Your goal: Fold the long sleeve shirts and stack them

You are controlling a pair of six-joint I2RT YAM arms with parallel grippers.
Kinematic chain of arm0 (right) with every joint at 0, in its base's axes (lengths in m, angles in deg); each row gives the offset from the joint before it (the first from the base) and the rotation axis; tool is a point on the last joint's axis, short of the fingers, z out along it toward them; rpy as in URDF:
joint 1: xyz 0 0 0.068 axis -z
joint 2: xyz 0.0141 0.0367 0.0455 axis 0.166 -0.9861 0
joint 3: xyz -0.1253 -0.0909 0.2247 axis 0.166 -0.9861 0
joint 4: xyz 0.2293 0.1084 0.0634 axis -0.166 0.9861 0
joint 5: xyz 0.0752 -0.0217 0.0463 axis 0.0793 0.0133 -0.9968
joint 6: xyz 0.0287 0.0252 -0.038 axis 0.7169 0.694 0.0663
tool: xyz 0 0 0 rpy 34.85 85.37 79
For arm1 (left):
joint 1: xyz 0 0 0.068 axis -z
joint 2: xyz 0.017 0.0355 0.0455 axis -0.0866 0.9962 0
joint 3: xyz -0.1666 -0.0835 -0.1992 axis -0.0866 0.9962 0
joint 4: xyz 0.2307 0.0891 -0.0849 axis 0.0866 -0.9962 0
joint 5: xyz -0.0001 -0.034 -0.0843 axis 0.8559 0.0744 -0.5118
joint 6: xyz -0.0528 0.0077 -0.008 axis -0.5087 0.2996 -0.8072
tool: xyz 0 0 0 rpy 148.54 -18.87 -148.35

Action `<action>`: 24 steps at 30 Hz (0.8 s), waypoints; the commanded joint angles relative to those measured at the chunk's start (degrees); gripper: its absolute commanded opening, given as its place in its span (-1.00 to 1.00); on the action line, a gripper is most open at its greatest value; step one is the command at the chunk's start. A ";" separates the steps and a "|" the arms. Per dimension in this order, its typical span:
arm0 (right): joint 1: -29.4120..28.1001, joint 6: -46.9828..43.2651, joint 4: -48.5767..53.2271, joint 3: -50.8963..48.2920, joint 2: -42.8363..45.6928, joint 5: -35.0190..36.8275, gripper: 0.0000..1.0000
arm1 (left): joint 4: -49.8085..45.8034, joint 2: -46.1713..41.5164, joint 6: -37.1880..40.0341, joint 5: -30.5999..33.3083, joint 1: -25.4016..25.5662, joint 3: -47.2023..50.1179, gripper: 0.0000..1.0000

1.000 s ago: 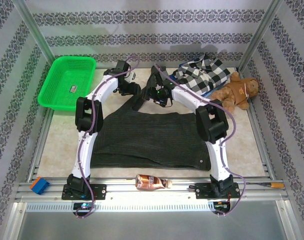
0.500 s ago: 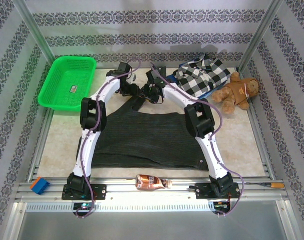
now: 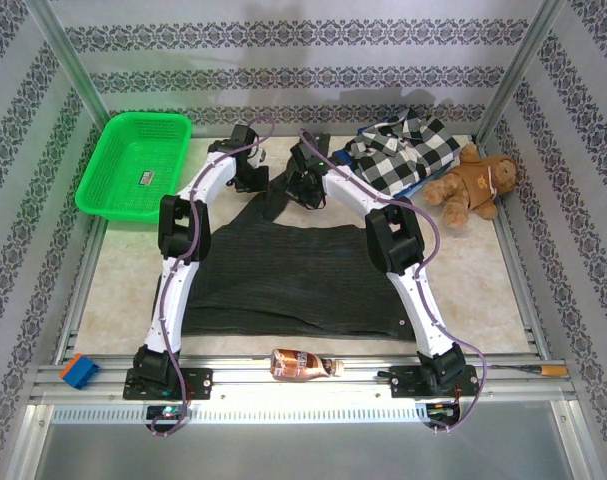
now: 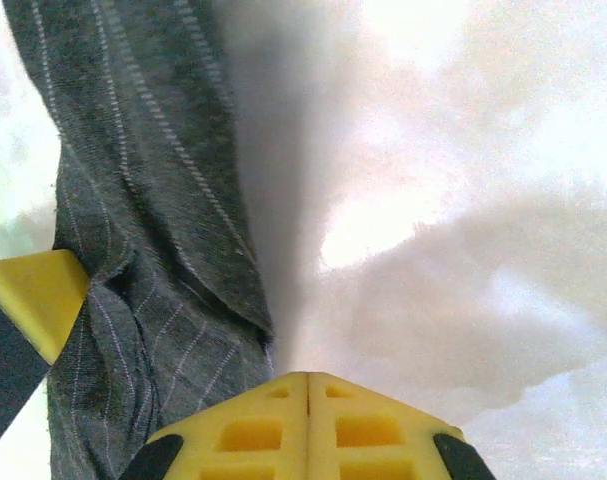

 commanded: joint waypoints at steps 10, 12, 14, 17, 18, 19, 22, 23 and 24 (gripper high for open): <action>-0.11 -0.60 -7.65 0.81 -0.99 -3.50 -0.67 | 6.37 -8.39 -3.37 -3.05 -5.25 9.59 -0.80; -0.57 -0.79 -10.84 -0.87 0.16 -4.83 -0.24 | 7.44 -8.43 -3.81 -5.04 -5.26 10.56 -0.80; -1.05 -1.17 -13.28 -2.01 0.83 -5.80 -0.02 | 10.40 -9.26 -4.95 -7.07 -5.22 13.04 -0.79; -1.35 -0.58 -16.02 -1.91 -0.15 -8.33 0.10 | 16.16 -11.10 -7.19 -11.01 -5.25 17.60 -0.78; -1.41 -0.46 -15.72 -1.18 -0.83 -8.72 0.11 | 17.89 -11.84 -7.81 -12.13 -5.24 19.14 -0.78; -1.50 -0.40 -14.45 0.14 -1.78 -8.62 0.11 | 19.94 -12.87 -8.54 -13.15 -5.21 21.03 -0.78; -1.44 -0.06 -14.00 2.47 -3.67 -8.56 0.11 | 24.80 -16.61 -10.13 -14.30 -5.25 26.88 -0.79; -1.42 0.22 -13.70 3.34 -4.31 -8.29 0.10 | 26.69 -18.04 -10.46 -15.42 -5.25 29.04 -0.79; -1.46 0.45 -13.10 4.62 -5.01 -7.84 0.06 | 27.83 -19.34 -10.49 -15.92 -5.27 30.80 -0.79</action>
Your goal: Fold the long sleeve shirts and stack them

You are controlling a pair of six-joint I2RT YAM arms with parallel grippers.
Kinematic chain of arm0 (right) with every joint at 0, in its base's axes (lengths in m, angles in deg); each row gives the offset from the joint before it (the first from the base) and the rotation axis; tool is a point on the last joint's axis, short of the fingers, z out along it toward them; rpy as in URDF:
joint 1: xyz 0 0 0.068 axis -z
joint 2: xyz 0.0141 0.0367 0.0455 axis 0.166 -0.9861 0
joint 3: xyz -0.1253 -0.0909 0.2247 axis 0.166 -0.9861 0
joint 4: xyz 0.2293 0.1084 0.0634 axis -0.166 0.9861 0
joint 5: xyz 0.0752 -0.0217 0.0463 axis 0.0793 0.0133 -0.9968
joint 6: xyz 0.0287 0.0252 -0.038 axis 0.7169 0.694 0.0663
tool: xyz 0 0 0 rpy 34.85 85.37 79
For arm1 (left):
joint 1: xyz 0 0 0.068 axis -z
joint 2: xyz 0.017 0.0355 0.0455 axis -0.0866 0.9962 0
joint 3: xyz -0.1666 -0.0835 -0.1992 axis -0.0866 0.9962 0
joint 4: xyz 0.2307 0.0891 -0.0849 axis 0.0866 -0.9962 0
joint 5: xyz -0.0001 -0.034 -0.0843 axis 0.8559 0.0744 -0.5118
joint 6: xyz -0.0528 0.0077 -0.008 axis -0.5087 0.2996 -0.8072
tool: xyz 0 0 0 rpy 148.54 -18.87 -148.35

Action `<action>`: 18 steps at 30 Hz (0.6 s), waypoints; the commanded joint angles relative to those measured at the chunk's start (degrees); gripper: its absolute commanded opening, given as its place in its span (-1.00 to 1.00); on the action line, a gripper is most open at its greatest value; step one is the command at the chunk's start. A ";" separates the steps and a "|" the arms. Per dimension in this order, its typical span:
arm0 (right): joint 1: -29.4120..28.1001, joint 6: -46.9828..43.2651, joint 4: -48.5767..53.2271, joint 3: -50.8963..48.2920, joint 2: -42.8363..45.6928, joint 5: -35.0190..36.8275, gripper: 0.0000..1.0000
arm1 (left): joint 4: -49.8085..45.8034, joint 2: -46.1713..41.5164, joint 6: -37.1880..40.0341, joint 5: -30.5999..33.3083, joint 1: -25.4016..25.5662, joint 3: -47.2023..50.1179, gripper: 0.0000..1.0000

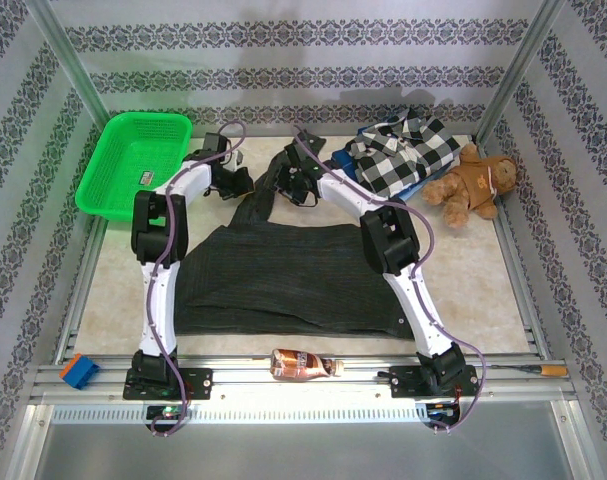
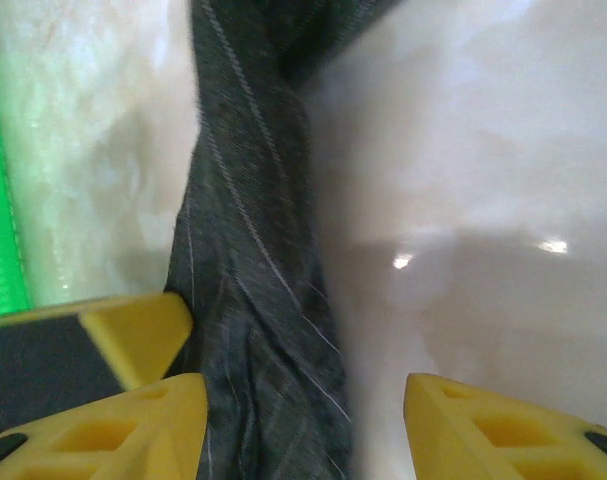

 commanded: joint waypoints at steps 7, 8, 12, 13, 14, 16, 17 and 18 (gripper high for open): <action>-0.67 4.64 2.52 12.63 -8.92 -0.33 -0.53 | 14.52 -14.48 -3.55 -4.43 -0.10 15.11 -0.80; -0.84 5.48 2.49 14.37 -10.03 -0.69 -0.54 | 15.12 -15.78 -3.43 -4.18 -0.12 16.46 -0.80; -1.68 8.48 -1.96 20.89 -13.75 -3.41 -0.53 | 17.74 -19.16 -3.48 -6.96 -0.14 20.23 -0.80; -1.91 9.00 -2.61 23.05 -14.83 -4.09 -0.51 | 17.90 -19.69 -3.37 -7.18 -0.08 20.82 -0.80; -2.08 9.61 -2.98 25.98 -16.23 -4.80 -0.49 | 18.01 -20.43 -3.29 -7.52 -0.04 21.48 -0.80; -2.37 10.90 -3.45 30.52 -18.47 -6.09 -0.43 | 18.44 -21.68 -2.89 -8.19 -0.03 22.71 -0.80; -2.40 12.06 -4.69 31.94 -19.27 -7.17 -0.39 | 18.76 -22.51 -2.74 -8.21 0.00 23.49 -0.79; -2.48 13.54 -6.66 32.33 -19.73 -8.52 -0.33 | 19.40 -23.41 -2.68 -8.38 -0.03 24.24 -0.78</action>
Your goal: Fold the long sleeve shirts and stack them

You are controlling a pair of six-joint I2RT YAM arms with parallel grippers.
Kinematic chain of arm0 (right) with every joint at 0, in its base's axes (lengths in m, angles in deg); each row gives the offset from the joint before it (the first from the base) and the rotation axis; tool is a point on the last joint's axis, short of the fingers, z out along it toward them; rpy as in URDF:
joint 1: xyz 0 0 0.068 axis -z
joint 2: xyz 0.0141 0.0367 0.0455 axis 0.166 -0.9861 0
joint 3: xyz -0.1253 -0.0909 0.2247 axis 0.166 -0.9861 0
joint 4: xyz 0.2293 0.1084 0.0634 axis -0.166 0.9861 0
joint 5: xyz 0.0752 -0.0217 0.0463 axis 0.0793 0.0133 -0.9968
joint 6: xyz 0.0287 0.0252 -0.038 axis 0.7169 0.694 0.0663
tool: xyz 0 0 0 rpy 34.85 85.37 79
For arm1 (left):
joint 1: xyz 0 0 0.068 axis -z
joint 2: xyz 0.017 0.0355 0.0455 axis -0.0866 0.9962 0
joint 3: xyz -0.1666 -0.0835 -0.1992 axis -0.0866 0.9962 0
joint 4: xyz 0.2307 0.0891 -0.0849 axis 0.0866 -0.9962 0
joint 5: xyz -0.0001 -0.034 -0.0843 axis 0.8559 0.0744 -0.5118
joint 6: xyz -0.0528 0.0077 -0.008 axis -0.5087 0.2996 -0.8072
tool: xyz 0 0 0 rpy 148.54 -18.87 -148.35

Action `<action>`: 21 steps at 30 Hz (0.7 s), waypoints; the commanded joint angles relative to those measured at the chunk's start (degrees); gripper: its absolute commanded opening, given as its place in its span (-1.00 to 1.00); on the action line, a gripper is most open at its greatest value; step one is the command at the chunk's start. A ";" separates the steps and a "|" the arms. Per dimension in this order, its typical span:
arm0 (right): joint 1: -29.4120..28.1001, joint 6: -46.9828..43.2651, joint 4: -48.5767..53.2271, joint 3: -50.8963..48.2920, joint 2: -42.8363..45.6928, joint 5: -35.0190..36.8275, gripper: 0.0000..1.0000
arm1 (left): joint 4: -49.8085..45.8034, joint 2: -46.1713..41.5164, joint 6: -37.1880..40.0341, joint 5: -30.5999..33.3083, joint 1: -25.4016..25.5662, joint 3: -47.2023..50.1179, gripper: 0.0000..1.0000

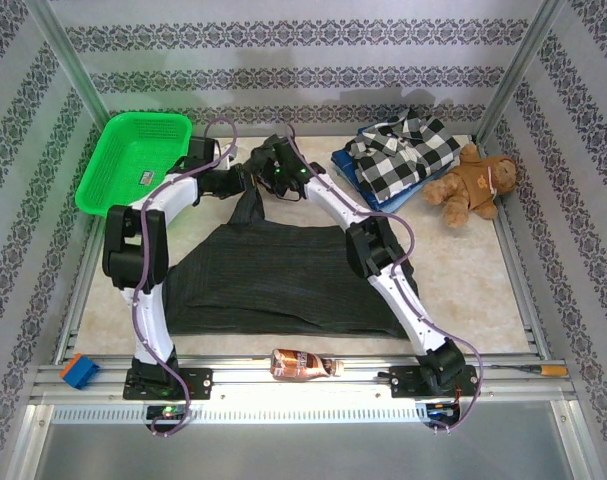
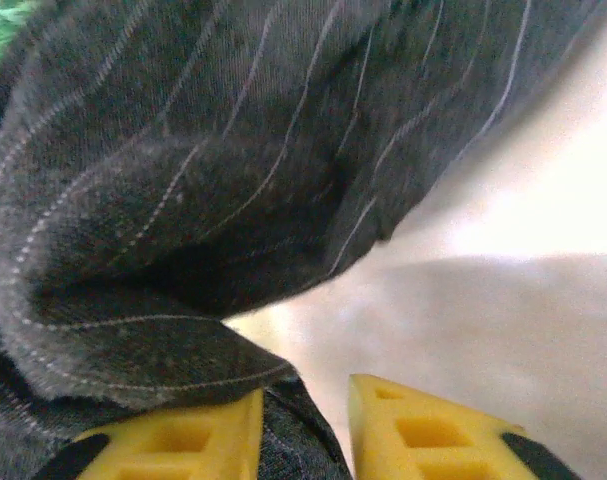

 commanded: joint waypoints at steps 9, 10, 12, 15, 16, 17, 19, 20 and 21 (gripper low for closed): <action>2.59 -4.09 -1.92 -9.80 9.01 -12.51 0.13 | 10.89 -3.12 -4.85 -9.53 0.85 6.82 0.29; 3.60 -4.97 -2.41 -15.95 12.52 -10.96 0.16 | 12.86 -3.18 -6.26 -9.55 0.85 7.78 0.37; 6.53 -5.61 -6.14 -29.08 19.42 -8.78 0.18 | 16.40 -2.92 -8.86 -9.35 0.81 8.89 0.47; 10.38 -6.59 -5.89 -38.87 25.66 -6.91 0.19 | 20.41 -1.06 -12.34 -9.08 1.16 8.33 0.51; 11.07 -7.38 -5.43 -40.34 26.80 -6.72 0.19 | 21.06 -0.19 -12.97 -8.85 1.51 7.66 0.53; 11.56 -8.78 -4.67 -41.58 27.97 -6.43 0.20 | 21.11 0.86 -13.21 -8.45 1.93 6.33 0.54; 11.77 -10.52 -3.56 -42.61 29.31 -6.24 0.21 | 20.33 2.11 -13.10 -7.53 2.50 4.51 0.56; 11.84 -10.85 -3.30 -42.83 29.54 -6.24 0.21 | 19.62 3.13 -12.82 -7.01 3.03 3.01 0.56; 11.90 -11.19 -3.22 -42.93 29.81 -6.32 0.21 | 18.99 3.76 -12.51 -6.63 3.32 1.74 0.57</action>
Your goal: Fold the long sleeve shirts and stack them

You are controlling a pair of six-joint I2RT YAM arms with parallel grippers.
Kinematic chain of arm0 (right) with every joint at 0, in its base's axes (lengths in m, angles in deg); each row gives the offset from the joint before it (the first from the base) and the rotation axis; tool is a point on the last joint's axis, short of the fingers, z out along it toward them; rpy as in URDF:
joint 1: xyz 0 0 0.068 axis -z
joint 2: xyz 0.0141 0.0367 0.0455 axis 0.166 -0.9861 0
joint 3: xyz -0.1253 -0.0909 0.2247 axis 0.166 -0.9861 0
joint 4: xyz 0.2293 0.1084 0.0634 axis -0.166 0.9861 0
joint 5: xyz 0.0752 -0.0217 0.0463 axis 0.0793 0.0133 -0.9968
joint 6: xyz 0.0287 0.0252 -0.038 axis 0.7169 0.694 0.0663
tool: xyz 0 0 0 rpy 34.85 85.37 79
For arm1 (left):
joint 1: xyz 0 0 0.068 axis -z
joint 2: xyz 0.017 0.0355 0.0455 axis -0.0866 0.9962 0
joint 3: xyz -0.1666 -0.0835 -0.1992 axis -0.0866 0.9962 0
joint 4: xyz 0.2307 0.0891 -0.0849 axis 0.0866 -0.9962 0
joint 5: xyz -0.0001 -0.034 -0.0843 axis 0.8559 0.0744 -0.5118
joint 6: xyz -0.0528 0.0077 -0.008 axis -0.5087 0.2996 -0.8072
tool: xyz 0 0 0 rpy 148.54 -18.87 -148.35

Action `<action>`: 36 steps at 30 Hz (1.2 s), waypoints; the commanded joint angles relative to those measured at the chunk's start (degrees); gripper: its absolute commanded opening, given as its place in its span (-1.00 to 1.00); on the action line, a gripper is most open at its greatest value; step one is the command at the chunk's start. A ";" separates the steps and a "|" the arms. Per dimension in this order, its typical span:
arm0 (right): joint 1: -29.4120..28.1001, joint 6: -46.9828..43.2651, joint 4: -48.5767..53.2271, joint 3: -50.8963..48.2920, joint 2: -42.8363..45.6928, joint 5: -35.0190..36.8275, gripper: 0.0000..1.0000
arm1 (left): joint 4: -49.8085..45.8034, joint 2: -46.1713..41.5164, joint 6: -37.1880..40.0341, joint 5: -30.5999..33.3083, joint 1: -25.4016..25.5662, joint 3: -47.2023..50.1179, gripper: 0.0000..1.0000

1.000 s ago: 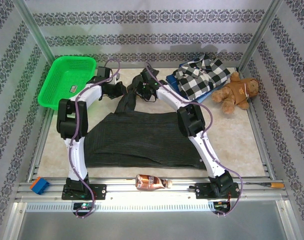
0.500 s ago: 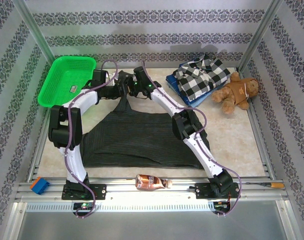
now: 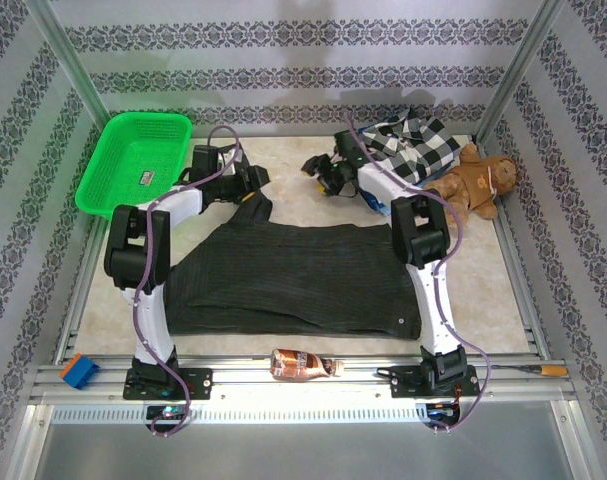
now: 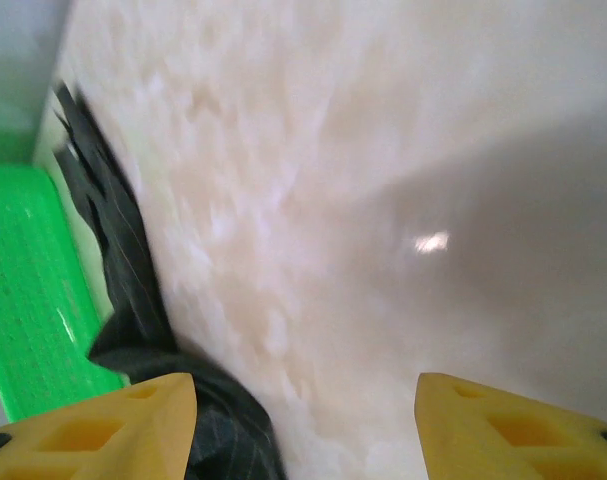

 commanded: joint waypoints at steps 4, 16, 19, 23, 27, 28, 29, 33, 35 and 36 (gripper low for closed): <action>-3.34 -8.16 2.08 -9.77 9.38 1.01 0.25 | -2.10 5.36 -0.60 3.79 2.50 -11.83 0.82; -3.17 -15.40 4.16 -25.29 21.83 2.98 0.41 | -32.09 -9.59 7.30 24.61 -2.12 -5.21 1.00; -3.23 -16.76 5.00 -26.18 23.58 2.38 0.43 | -35.30 -8.05 6.35 29.34 -2.98 -7.79 1.00; -3.75 -19.14 6.10 -27.74 26.47 1.49 0.52 | -37.97 -0.01 4.00 29.55 -3.45 -15.21 0.84; -4.10 -20.91 6.33 -30.24 30.50 0.25 0.60 | -38.63 7.39 0.86 30.84 -3.46 -22.15 0.70; -4.26 -21.37 6.67 -30.73 31.38 -0.07 0.61 | -38.70 8.88 0.35 30.52 -3.45 -23.69 0.66; -4.44 -21.82 6.97 -31.26 32.44 -0.40 0.62 | -38.95 10.62 -0.36 30.37 -3.46 -25.44 0.61; -5.01 -22.43 7.44 -33.95 36.38 -1.58 0.63 | -39.09 15.58 -2.50 32.48 -3.45 -30.25 0.45; -5.37 -22.43 7.31 -35.37 38.05 -1.92 0.63 | -38.34 17.52 -3.01 32.12 -3.45 -32.44 0.34; -5.63 -22.34 7.11 -36.06 38.87 -2.07 0.63 | -37.95 18.60 -3.12 31.73 -3.32 -33.71 0.31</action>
